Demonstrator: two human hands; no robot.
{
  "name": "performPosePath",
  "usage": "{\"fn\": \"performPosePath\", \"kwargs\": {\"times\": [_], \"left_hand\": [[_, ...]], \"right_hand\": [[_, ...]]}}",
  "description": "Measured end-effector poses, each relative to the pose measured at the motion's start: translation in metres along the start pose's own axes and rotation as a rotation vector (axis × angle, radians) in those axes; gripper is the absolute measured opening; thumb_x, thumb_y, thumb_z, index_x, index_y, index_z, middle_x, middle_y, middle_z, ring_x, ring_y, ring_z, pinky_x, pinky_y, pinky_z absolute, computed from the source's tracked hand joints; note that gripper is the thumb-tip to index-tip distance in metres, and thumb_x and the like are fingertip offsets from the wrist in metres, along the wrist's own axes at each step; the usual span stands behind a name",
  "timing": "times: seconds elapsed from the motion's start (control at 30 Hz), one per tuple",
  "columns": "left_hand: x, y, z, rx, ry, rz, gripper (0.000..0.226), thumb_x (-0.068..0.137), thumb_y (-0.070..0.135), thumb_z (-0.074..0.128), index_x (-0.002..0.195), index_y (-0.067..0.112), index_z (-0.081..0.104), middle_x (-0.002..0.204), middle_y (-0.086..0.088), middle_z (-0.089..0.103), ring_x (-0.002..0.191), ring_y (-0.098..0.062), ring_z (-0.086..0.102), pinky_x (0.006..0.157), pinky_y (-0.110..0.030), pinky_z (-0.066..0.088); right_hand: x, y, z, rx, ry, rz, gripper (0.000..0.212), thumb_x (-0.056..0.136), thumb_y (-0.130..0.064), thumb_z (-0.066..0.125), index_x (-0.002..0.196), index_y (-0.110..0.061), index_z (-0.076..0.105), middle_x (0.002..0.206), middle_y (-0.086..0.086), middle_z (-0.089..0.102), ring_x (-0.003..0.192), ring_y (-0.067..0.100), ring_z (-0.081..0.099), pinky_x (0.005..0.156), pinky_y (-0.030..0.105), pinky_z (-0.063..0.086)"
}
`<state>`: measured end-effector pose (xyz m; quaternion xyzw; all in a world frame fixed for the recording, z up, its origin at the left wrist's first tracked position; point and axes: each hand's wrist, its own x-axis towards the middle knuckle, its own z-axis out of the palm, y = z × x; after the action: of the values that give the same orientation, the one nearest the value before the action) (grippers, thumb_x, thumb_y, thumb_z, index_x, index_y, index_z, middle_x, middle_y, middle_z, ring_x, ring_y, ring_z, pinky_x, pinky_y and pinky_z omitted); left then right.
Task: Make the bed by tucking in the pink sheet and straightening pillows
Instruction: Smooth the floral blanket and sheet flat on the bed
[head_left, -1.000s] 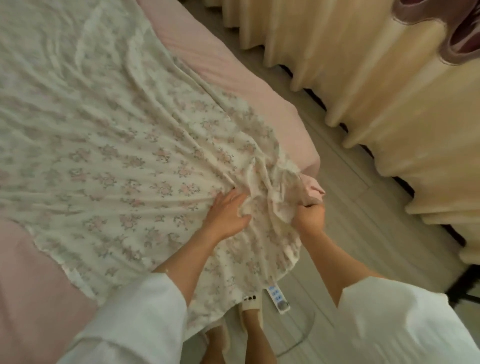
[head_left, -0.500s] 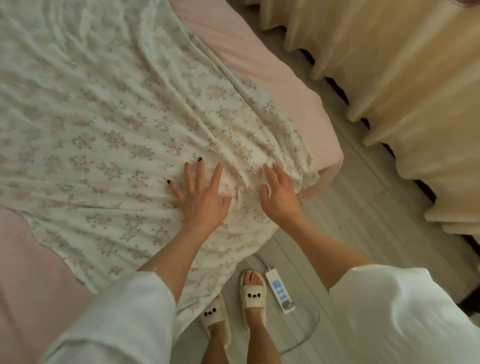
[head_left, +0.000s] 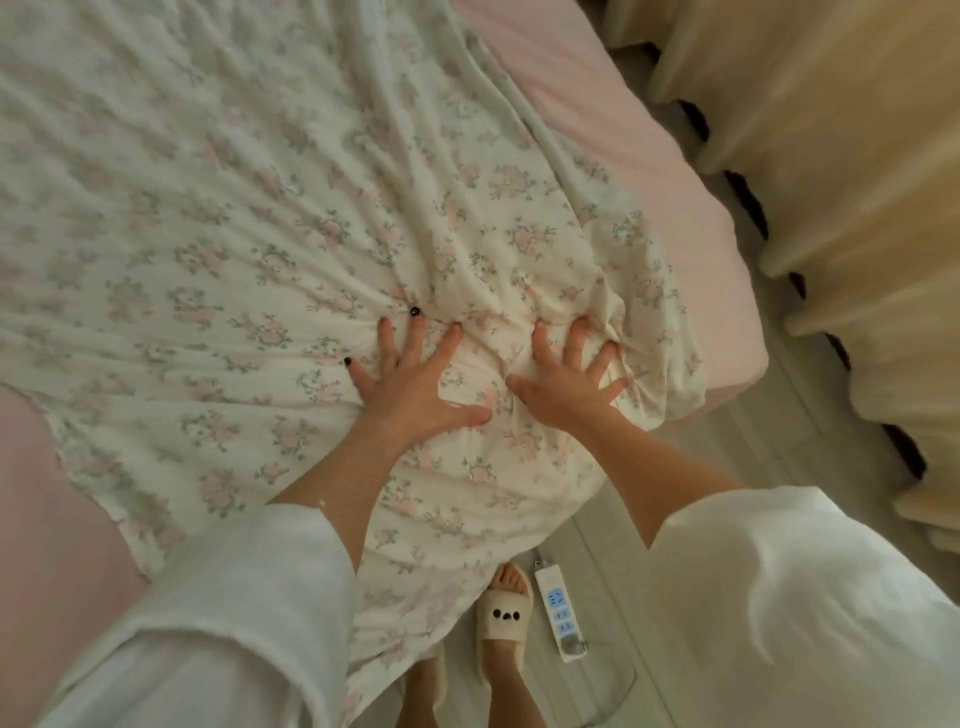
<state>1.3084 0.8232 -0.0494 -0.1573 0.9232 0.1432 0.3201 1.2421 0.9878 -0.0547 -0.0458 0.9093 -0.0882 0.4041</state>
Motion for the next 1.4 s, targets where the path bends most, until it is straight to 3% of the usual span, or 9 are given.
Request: {"fn": "performPosePath", "kwargs": {"times": [0.17, 0.33, 0.47, 0.63, 0.8, 1.0, 1.13, 1.3, 1.4], "left_hand": [[-0.015, -0.007, -0.016, -0.055, -0.008, 0.065, 0.093, 0.078, 0.061, 0.058, 0.146, 0.045, -0.005, 0.157, 0.008, -0.019, 0.143, -0.025, -0.023, 0.11, -0.065, 0.003], [-0.076, -0.047, 0.007, -0.022, 0.373, 0.124, 0.064, 0.093, 0.04, 0.045, 0.149, 0.03, 0.015, 0.16, -0.002, 0.005, 0.147, -0.022, -0.004, 0.117, -0.05, 0.008], [-0.132, -0.118, 0.023, 0.171, 0.341, -0.177, 0.058, 0.096, 0.048, 0.026, 0.149, 0.035, 0.006, 0.16, -0.001, 0.001, 0.146, -0.025, -0.008, 0.11, -0.062, -0.004], [-0.194, -0.232, 0.007, 0.315, 0.221, -0.495, 0.066, 0.089, 0.054, 0.037, 0.148, 0.033, 0.014, 0.159, 0.0, -0.005, 0.145, -0.023, -0.015, 0.108, -0.068, 0.003], [-0.245, -0.3, 0.009, 0.0, 0.566, -0.437, 0.053, 0.072, 0.009, 0.062, 0.124, 0.013, 0.051, 0.152, -0.017, 0.013, 0.133, -0.039, 0.02, 0.1, -0.046, 0.039], [-0.321, -0.376, 0.044, -0.723, 0.604, -0.664, 0.078, 0.082, 0.001, 0.048, 0.148, 0.024, 0.013, 0.15, -0.015, 0.012, 0.127, -0.041, 0.028, 0.102, -0.047, 0.036], [-0.386, -0.407, 0.112, -1.024, 0.561, -0.869, 0.081, 0.08, -0.002, 0.05, 0.149, 0.017, 0.013, 0.144, -0.022, 0.023, 0.126, -0.043, 0.033, 0.108, -0.046, 0.031], [-0.402, -0.427, 0.149, -1.126, 0.407, -0.737, 0.075, 0.072, 0.025, 0.066, 0.14, 0.025, 0.034, 0.134, -0.009, 0.047, 0.121, -0.032, 0.042, 0.102, -0.037, 0.039], [-0.402, -0.459, 0.142, -1.212, 0.508, -0.777, 0.048, 0.062, 0.042, 0.055, 0.098, 0.012, 0.066, 0.103, -0.017, 0.063, 0.105, -0.038, 0.057, 0.09, -0.045, 0.05]], "right_hand": [[-0.025, -0.014, 0.007, -0.057, 0.161, 0.044, 0.071, 0.095, -0.049, 0.037, 0.149, -0.032, -0.007, 0.155, 0.011, -0.024, 0.139, 0.048, -0.019, 0.108, 0.07, -0.001], [-0.071, -0.036, 0.035, -0.082, 0.308, -0.128, 0.07, 0.095, -0.015, 0.032, 0.148, -0.027, -0.013, 0.155, 0.012, -0.023, 0.143, 0.038, -0.02, 0.113, 0.061, -0.007], [-0.113, -0.074, 0.068, -0.131, 0.158, -0.397, 0.065, 0.094, -0.015, 0.033, 0.15, -0.024, 0.0, 0.157, 0.009, -0.018, 0.143, 0.035, -0.02, 0.118, 0.052, -0.005], [-0.165, -0.141, 0.121, -0.107, 0.054, -0.33, 0.059, 0.093, -0.016, 0.035, 0.147, -0.016, 0.012, 0.157, 0.015, -0.012, 0.143, 0.039, -0.016, 0.119, 0.051, 0.003], [-0.214, -0.201, 0.153, -0.092, 0.069, -0.418, 0.051, 0.097, -0.019, 0.034, 0.146, -0.015, 0.024, 0.157, 0.01, 0.015, 0.145, 0.03, 0.011, 0.118, 0.043, 0.018], [-0.266, -0.288, 0.2, 0.104, -0.014, -0.425, 0.047, 0.097, -0.018, 0.035, 0.143, -0.014, 0.034, 0.147, 0.01, 0.04, 0.134, 0.026, 0.04, 0.107, 0.037, 0.038], [-0.305, -0.328, 0.249, 0.013, -0.153, -0.471, 0.048, 0.096, -0.017, 0.037, 0.144, -0.014, 0.033, 0.145, 0.011, 0.043, 0.129, 0.026, 0.046, 0.104, 0.033, 0.038], [-0.328, -0.365, 0.288, 0.002, -0.221, -0.549, 0.051, 0.098, -0.018, 0.038, 0.147, -0.015, 0.026, 0.146, 0.01, 0.041, 0.127, 0.026, 0.048, 0.102, 0.032, 0.039], [-0.334, -0.393, 0.297, 0.163, -0.197, -0.582, 0.057, 0.098, -0.02, 0.041, 0.149, -0.018, 0.019, 0.149, 0.006, 0.037, 0.125, 0.024, 0.049, 0.098, 0.031, 0.043]]}}
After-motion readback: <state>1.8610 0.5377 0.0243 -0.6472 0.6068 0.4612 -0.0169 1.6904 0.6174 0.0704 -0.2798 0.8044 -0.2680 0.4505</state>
